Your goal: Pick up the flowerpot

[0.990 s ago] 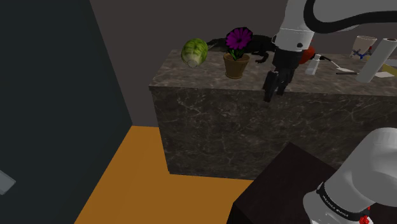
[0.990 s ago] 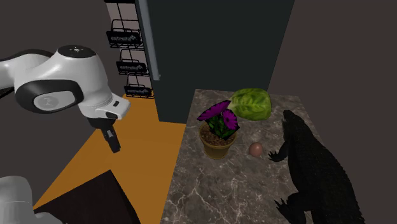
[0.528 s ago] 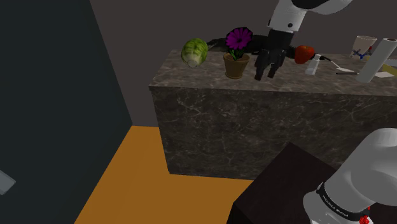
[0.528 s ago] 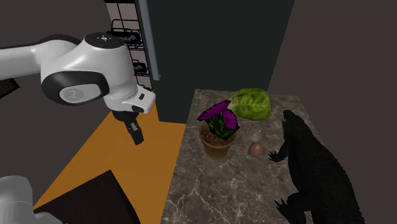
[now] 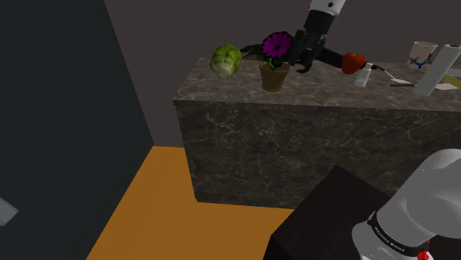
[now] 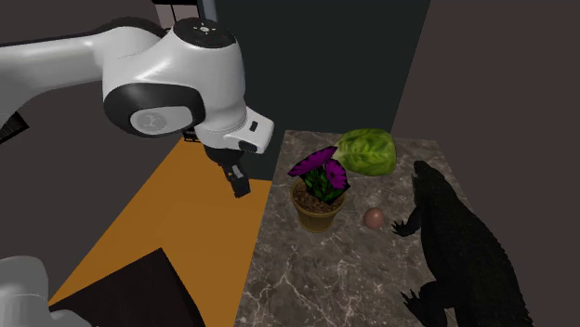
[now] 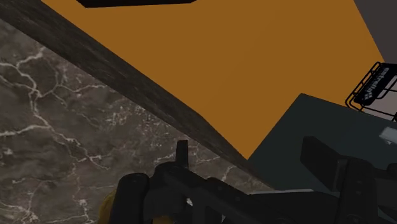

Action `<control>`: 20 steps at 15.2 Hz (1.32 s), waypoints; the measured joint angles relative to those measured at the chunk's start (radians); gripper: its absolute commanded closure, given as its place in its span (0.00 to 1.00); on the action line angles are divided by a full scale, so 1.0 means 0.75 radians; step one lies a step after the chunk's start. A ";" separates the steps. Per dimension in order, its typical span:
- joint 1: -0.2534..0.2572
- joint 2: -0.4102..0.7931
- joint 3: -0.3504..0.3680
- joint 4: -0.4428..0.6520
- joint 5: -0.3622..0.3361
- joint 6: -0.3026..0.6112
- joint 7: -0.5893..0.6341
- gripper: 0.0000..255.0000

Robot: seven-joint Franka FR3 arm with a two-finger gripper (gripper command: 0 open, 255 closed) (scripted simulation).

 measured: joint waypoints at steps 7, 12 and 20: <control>-0.051 0.327 -0.135 0.451 0.176 -0.127 -0.100 0.00; -0.158 0.607 -0.217 0.868 0.367 -0.295 -0.148 0.00; -0.224 0.742 -0.235 0.991 0.471 -0.303 -0.183 0.00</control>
